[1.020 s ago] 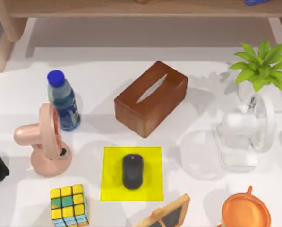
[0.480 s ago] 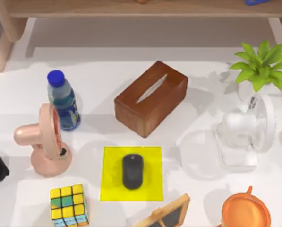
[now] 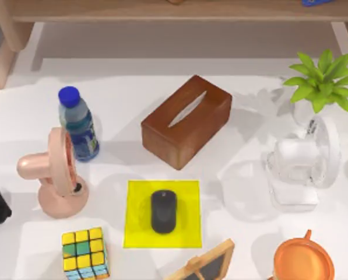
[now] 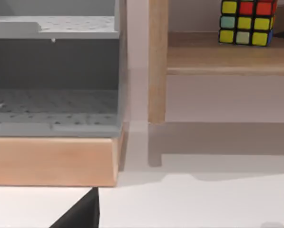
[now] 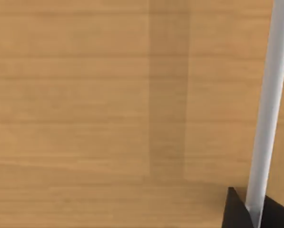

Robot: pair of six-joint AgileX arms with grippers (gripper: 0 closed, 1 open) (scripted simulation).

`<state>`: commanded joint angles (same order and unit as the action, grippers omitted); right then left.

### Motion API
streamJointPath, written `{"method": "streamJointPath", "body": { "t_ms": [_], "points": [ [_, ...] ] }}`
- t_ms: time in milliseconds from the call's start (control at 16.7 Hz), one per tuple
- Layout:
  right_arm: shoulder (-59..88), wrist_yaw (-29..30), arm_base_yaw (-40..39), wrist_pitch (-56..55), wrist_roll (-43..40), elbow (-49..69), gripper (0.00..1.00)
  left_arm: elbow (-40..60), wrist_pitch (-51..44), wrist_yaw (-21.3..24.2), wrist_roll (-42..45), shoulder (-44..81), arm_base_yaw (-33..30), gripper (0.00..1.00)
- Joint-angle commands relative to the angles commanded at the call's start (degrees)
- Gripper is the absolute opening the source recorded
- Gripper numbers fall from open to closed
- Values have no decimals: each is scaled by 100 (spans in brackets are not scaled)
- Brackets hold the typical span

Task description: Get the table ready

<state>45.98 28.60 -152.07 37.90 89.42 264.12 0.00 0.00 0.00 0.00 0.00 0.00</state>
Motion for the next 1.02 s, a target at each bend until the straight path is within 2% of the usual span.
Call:
{"method": "streamJointPath", "body": {
  "t_ms": [420,1020],
  "points": [
    [-126,-82,-51,-174,20,-232,0,0,0,0,0,0,0,100],
    [-938,-443,-419,-1087,41,-1970,0,0,0,0,0,0,0,100]
  ]
}}
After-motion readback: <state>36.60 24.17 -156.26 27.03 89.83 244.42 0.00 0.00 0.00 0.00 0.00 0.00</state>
